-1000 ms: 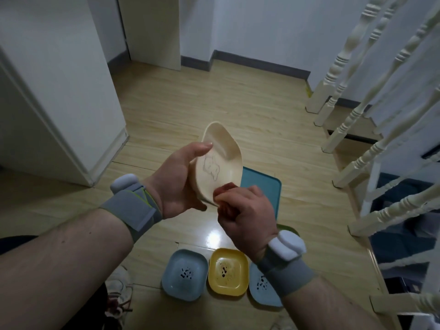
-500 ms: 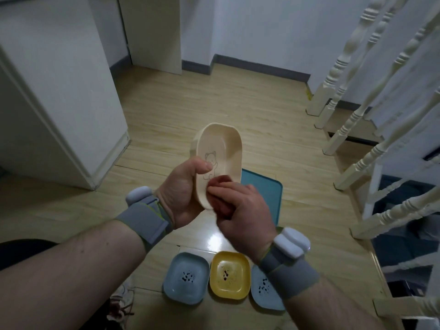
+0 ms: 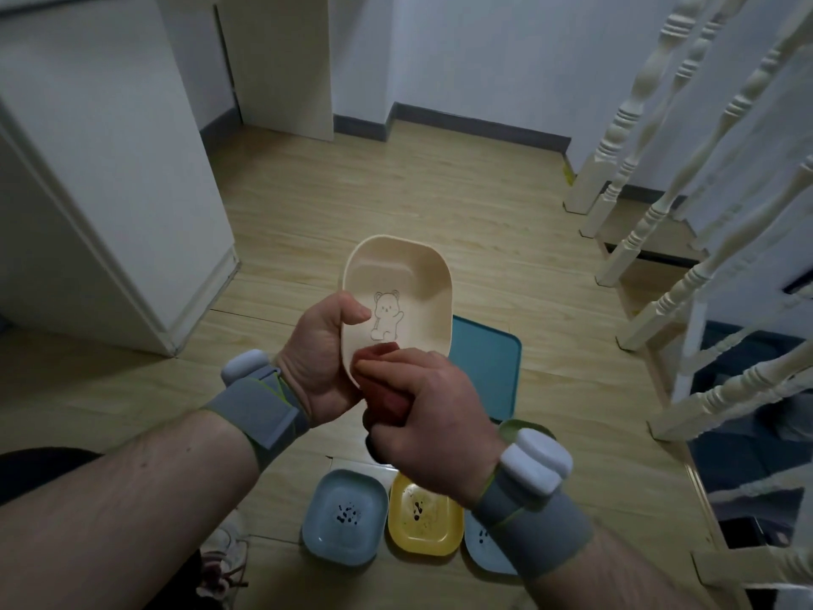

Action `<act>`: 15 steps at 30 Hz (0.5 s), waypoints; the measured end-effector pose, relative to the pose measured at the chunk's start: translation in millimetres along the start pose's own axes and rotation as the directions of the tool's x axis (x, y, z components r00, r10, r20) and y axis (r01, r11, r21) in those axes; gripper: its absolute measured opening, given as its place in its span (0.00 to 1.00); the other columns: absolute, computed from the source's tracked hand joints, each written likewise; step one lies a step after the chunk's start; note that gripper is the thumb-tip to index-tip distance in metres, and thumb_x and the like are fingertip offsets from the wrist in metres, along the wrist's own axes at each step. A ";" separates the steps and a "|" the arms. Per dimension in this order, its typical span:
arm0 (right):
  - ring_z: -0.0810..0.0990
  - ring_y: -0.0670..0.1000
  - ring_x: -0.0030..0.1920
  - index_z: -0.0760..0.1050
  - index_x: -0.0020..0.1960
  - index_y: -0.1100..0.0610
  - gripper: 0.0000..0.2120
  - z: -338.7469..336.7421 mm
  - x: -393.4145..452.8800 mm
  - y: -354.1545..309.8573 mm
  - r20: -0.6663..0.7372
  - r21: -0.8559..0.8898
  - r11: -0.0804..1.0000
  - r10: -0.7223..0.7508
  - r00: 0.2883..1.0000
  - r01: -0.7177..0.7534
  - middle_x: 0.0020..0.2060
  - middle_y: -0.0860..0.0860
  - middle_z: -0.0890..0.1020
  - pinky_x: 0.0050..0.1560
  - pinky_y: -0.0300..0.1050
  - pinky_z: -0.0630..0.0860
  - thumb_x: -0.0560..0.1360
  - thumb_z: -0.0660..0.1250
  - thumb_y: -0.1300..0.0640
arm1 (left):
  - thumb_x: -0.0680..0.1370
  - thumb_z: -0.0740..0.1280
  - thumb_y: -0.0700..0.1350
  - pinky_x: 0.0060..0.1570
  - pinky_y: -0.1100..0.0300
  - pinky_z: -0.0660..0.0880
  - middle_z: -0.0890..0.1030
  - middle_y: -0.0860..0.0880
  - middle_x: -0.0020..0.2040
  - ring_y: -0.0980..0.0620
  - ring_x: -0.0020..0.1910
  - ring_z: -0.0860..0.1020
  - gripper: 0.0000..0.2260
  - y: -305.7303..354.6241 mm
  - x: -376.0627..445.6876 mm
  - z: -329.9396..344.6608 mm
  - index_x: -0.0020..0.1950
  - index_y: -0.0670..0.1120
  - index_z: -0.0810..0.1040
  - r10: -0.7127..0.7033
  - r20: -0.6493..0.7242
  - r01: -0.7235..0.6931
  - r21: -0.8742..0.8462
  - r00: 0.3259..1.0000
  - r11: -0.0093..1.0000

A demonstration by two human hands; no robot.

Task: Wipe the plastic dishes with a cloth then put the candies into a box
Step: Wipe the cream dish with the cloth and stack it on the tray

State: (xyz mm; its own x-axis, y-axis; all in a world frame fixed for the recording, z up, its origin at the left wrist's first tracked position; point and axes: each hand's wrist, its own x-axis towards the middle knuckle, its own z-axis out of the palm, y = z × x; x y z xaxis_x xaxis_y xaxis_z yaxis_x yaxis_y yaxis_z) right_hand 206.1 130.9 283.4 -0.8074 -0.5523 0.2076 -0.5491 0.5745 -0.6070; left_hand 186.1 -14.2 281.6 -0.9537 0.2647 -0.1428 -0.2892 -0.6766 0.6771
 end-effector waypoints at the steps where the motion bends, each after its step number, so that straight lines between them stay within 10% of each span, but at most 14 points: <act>1: 0.78 0.52 0.54 0.80 0.60 0.46 0.25 -5.1 1.9 3.5 0.029 -0.021 0.999 0.029 0.999 -0.029 0.56 0.45 0.82 0.55 0.45 0.75 0.63 0.69 0.57 | 0.61 0.66 0.46 0.53 0.50 0.75 0.79 0.39 0.51 0.42 0.50 0.78 0.25 0.6 -0.5 -2.1 0.56 0.41 0.81 -0.010 0.010 0.010 0.010 1.000 1.000; 9: 0.79 0.52 0.47 0.79 0.58 0.47 0.17 -21.7 11.7 15.8 0.005 -0.132 0.938 0.323 0.947 -0.319 0.49 0.48 0.81 0.48 0.46 0.79 0.70 0.66 0.54 | 0.61 0.67 0.46 0.51 0.45 0.74 0.76 0.37 0.55 0.38 0.51 0.75 0.30 -2.2 2.3 -1.3 0.62 0.40 0.76 -0.156 -0.029 0.159 0.157 0.987 0.975; 15: 0.73 0.48 0.64 0.74 0.68 0.49 0.29 -32.5 20.0 6.9 -0.151 -0.036 0.966 0.250 0.956 -0.258 0.64 0.47 0.77 0.60 0.29 0.61 0.67 0.69 0.57 | 0.70 0.62 0.48 0.53 0.43 0.75 0.81 0.39 0.52 0.40 0.49 0.79 0.20 -10.0 2.1 3.4 0.57 0.41 0.82 -0.256 -0.010 0.253 0.200 0.967 0.946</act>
State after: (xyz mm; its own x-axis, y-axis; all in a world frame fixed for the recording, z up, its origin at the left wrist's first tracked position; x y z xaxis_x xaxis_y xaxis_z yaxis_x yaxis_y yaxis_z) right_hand 179.2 143.4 308.4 -0.9420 -0.2934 0.1630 -0.3297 0.7186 -0.6123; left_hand 187.3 -4.5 276.9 -0.8486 0.4219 -0.3191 -0.4984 -0.4358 0.7494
